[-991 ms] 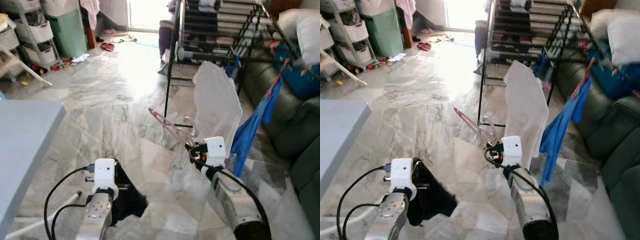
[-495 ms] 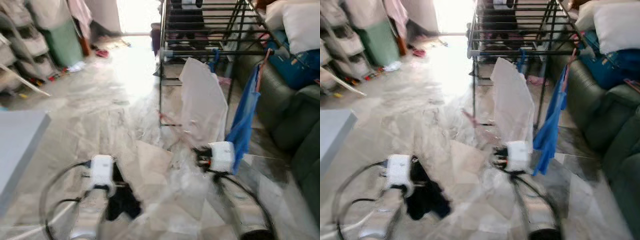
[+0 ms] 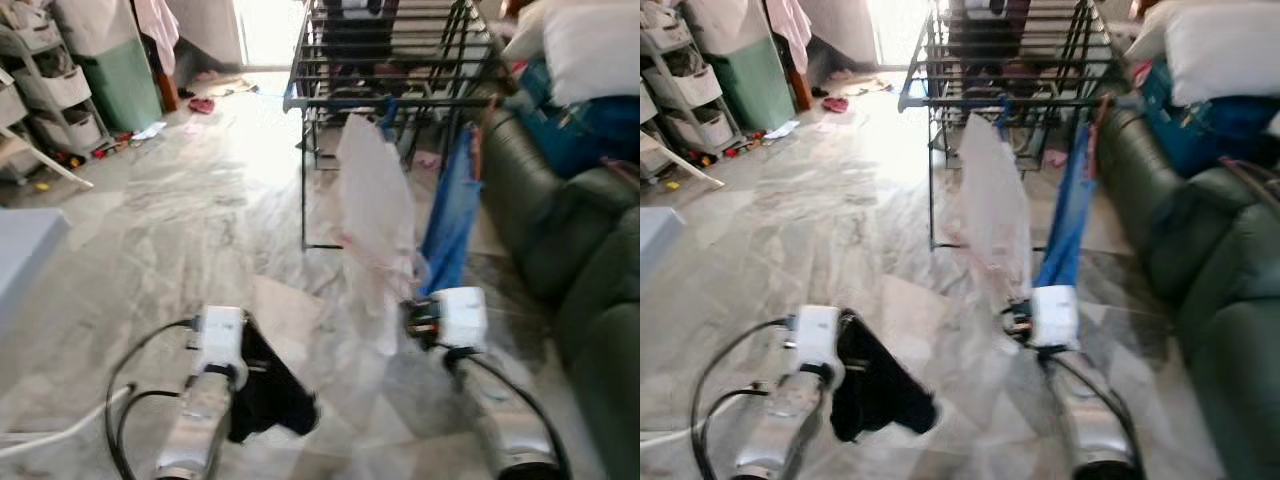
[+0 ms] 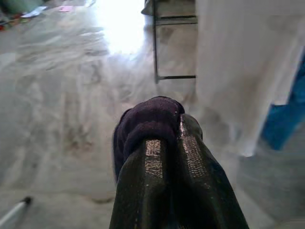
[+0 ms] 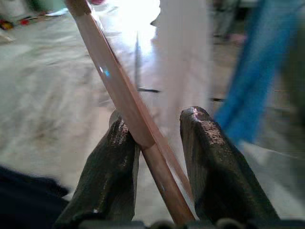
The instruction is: Hang hanger
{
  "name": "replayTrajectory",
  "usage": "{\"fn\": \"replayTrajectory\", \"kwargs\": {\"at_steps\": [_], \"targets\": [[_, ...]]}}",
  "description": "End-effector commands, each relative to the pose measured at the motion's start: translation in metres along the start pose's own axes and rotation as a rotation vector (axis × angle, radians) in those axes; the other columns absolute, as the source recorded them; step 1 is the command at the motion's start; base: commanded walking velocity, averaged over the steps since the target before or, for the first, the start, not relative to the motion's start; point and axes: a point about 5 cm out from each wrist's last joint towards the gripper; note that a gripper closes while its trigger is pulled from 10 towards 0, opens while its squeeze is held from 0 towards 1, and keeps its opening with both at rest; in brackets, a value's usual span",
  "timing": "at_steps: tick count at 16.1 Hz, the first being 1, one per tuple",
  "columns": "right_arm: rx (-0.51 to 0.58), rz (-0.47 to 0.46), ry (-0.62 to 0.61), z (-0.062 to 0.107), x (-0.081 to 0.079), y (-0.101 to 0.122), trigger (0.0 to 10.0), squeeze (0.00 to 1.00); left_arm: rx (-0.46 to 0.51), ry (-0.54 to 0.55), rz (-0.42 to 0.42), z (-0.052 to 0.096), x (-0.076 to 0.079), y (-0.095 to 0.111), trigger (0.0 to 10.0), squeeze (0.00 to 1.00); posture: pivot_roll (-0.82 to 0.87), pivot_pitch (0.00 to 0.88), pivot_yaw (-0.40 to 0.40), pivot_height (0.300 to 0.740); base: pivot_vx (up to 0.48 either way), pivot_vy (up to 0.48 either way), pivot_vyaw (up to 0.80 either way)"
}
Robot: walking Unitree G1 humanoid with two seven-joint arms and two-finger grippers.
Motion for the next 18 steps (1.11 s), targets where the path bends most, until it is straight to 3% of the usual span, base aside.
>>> {"fn": "replayTrajectory", "kwargs": {"at_steps": [1,11,18], "targets": [[0.014,-0.005,0.044,-0.004,-0.012,0.005,10.0,0.0,0.012,0.046,-0.01,-0.001,-0.013,0.002,10.0,0.0,-0.08,0.0,0.007,0.74,0.0,-0.247,0.0],[0.001,-0.005,0.092,-0.011,-0.021,0.004,10.0,0.0,-0.013,0.12,0.047,0.006,-0.021,-0.006,10.0,0.0,-0.04,0.0,-0.008,0.74,0.0,-0.05,0.0],[-0.002,-0.012,0.093,-0.011,-0.023,0.001,10.0,0.0,-0.015,0.109,0.042,0.009,-0.022,-0.007,10.0,0.0,-0.03,0.0,0.002,0.74,0.0,0.189,0.54]]}}
Point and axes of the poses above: a point about 5 cm out from each wrist's last joint towards the gripper, its own z axis pointing back from the gripper into the wrist, its own y axis along the axis of the wrist's last joint, x = y × z, and after that the axes turned 9 degrees about -z, right-handed
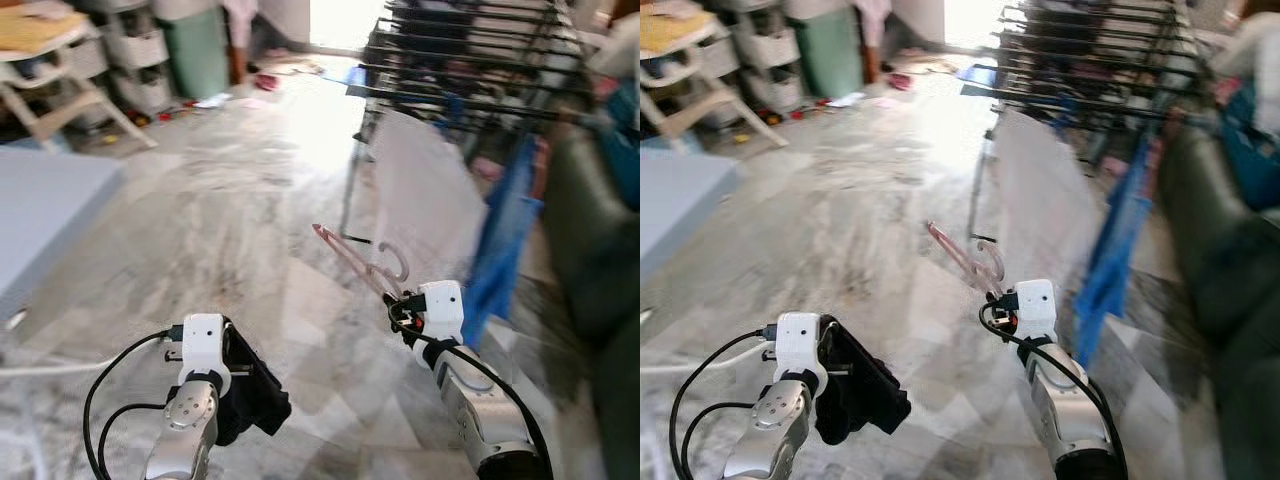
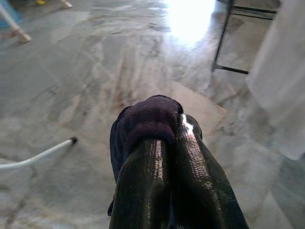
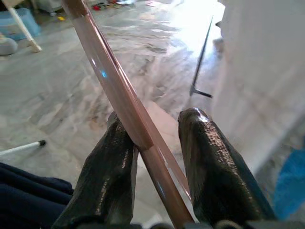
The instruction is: Hang hanger
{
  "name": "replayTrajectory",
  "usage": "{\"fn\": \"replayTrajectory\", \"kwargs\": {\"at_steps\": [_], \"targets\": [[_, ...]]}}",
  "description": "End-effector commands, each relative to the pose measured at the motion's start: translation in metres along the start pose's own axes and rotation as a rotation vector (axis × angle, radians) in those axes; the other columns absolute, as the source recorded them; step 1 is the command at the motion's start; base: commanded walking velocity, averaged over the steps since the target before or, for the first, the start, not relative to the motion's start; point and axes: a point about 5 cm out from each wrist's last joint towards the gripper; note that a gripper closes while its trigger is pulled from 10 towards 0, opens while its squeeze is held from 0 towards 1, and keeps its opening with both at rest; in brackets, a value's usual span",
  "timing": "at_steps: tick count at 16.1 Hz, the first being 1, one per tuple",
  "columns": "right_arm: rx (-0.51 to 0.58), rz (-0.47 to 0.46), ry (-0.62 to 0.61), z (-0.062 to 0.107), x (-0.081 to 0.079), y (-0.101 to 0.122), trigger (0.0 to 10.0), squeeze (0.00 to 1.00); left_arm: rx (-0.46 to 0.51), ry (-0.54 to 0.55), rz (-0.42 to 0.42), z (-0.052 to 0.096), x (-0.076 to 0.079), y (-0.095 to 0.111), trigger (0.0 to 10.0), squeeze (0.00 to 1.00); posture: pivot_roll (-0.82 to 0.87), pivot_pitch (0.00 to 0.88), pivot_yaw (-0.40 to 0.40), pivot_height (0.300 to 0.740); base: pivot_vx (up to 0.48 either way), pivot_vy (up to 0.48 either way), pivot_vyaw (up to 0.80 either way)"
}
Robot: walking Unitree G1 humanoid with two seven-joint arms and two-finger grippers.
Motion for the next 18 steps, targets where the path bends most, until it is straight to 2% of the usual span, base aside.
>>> {"fn": "replayTrajectory", "kwargs": {"at_steps": [1,9,18], "targets": [[0.007,0.006,0.008,-0.0013,-0.0012,0.0015,10.0,0.0,0.032,0.009,-0.003,-0.0005,-0.0037,0.0086,10.0,0.0,-0.03,0.0,0.001,0.74,0.0,0.0,0.51],[0.001,-0.011,-0.011,-0.0024,0.0008,0.0007,10.0,0.0,0.027,-0.013,-0.01,-0.0017,0.0001,0.0088,10.0,0.0,-0.04,0.0,0.004,0.74,0.0,0.277,0.05],[0.002,-0.018,-0.021,-0.0031,0.0006,-0.0003,10.0,0.0,0.021,-0.03,-0.028,-0.0033,0.002,0.0096,10.0,0.0,-0.05,0.0,0.015,0.74,0.0,0.383,-0.43]]}}
Point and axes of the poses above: a point about 5 cm out from each wrist's last joint towards the gripper, its own z axis pointing back from the gripper into the wrist, its own y axis along the axis of the wrist's last joint, x = y × z, and after that the axes turned 9 degrees about -z, right-handed
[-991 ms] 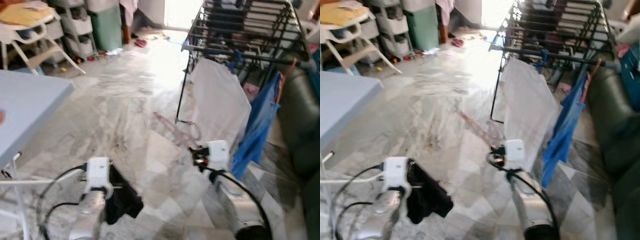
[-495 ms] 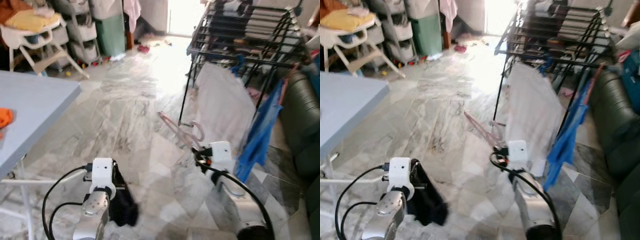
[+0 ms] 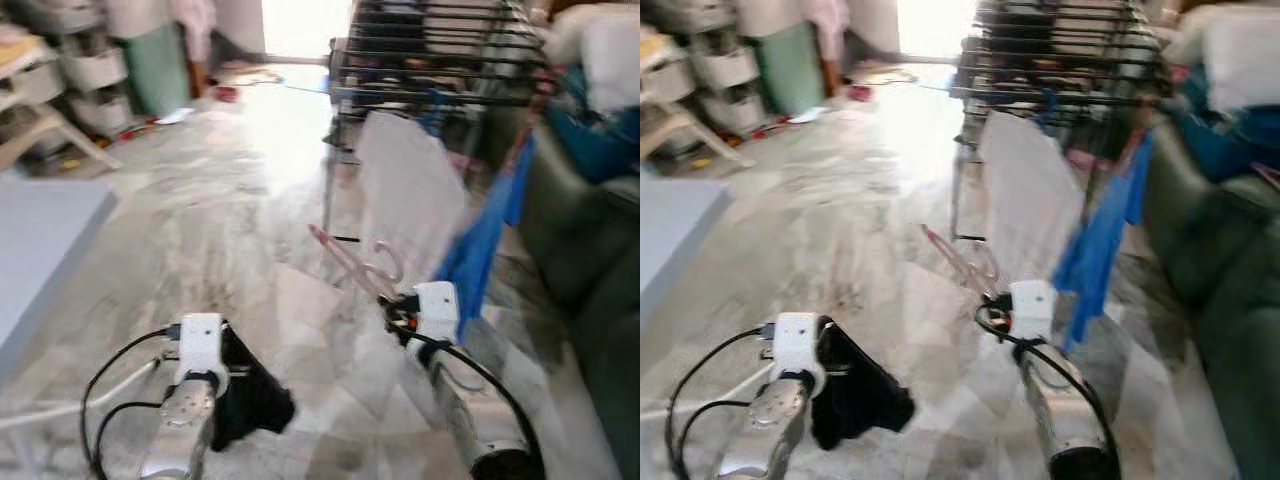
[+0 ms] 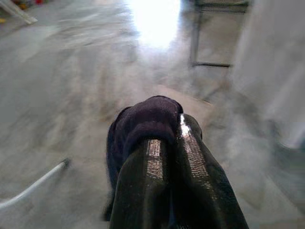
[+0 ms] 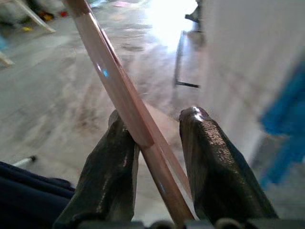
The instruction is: Hang hanger
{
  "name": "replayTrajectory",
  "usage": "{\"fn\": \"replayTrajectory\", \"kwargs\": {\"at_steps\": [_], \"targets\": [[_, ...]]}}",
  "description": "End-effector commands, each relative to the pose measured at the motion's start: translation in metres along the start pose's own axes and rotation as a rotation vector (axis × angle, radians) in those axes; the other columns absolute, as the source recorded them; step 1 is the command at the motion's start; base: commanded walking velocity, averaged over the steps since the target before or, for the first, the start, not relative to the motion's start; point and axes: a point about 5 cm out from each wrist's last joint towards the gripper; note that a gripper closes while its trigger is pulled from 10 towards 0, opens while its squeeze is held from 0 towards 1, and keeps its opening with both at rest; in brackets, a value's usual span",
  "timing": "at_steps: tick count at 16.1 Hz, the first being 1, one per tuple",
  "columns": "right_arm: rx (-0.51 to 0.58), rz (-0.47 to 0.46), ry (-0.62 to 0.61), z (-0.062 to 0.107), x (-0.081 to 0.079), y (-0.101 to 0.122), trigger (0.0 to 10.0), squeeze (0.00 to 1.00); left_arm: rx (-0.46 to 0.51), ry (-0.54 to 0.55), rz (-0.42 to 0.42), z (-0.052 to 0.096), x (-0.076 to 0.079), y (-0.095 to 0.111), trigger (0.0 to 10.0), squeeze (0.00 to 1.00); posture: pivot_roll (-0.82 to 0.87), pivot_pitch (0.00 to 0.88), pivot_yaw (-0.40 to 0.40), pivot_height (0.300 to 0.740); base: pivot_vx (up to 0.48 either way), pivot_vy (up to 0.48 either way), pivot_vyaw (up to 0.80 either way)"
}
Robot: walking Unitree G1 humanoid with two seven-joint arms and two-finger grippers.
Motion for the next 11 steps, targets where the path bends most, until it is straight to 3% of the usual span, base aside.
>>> {"fn": "replayTrajectory", "kwargs": {"at_steps": [1,7,11], "targets": [[0.021,-0.008,0.009,-0.0027,-0.0046,0.0042,10.0,0.0,0.014,0.014,-0.015,-0.0006,-0.0066,0.0032,10.0,0.0,-0.05,0.0,0.015,0.74,0.0,0.48,0.0],[0.022,-0.006,0.007,-0.0027,-0.0038,0.004,10.0,0.0,0.007,0.005,-0.02,-0.0001,-0.0027,0.0019,10.0,0.0,-0.05,0.0,0.015,0.74,0.0,0.48,0.0],[0.023,-0.001,0.012,-0.0025,-0.0041,0.0042,10.0,0.0,0.026,0.036,-0.014,0.0011,-0.003,0.0045,10.0,0.0,-0.04,0.0,0.012,0.74,0.0,0.0,0.0]]}}
Point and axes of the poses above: a point about 5 cm out from each wrist's last joint towards the gripper, its own z axis pointing back from the gripper into the wrist, its own y axis along the axis of the wrist's last joint, x = y × z, and after that the axes turned 9 degrees about -z, right-handed
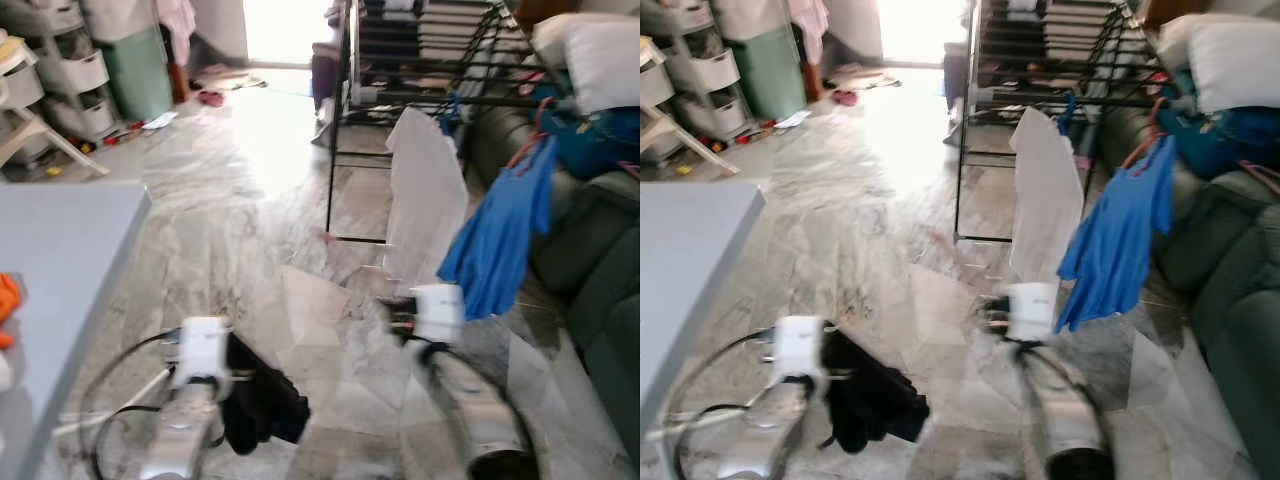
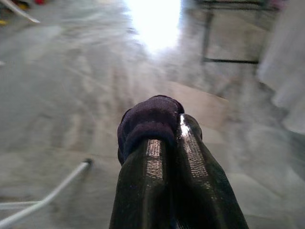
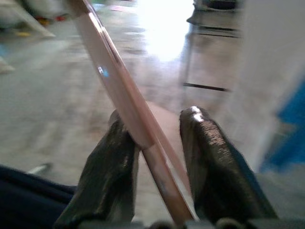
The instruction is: Hang hanger
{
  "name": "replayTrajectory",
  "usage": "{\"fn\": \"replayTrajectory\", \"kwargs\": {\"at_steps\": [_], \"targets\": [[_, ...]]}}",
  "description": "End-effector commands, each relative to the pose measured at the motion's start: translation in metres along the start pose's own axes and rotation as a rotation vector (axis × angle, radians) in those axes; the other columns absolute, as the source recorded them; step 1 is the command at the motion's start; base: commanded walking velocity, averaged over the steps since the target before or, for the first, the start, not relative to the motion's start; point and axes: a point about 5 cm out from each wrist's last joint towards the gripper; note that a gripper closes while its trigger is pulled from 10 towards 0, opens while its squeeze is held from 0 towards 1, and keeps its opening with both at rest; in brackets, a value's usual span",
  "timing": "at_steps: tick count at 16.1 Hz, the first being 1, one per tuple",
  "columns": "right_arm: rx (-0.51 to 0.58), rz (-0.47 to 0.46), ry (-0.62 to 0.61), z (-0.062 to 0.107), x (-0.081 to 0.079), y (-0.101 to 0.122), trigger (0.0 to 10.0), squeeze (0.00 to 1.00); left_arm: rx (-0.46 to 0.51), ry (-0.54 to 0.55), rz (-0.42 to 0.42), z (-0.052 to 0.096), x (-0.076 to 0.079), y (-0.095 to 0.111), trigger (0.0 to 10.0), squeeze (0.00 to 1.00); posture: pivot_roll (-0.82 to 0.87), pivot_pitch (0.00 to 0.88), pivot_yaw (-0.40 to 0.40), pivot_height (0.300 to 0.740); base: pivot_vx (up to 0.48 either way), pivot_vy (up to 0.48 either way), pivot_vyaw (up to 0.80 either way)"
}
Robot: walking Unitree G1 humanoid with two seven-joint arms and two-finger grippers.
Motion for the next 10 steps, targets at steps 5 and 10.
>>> {"fn": "replayTrajectory", "kwargs": {"at_steps": [5,10], "targets": [[0.011,0.023,-0.015,0.003,0.0086,0.0037,10.0,0.0,0.042,-0.007,-0.016,-0.0001,0.0109,0.0099,10.0,0.0,-0.04,0.0,0.014,0.74,0.0,0.0,0.0],[0.011,0.025,-0.017,0.0032,0.0078,0.0029,10.0,0.0,0.044,-0.01,-0.023,-0.0001,0.0106,0.0099,10.0,0.0,-0.04,0.0,0.016,0.74,0.0,0.0,0.0]]}}
Point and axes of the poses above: a point about 5 cm out from each wrist's last joint towards the gripper, its own z axis pointing back from the gripper into the wrist, its own y axis along the axis of the wrist's last joint, x = y × z, and after that the axes turned 9 degrees about -z, right-handed
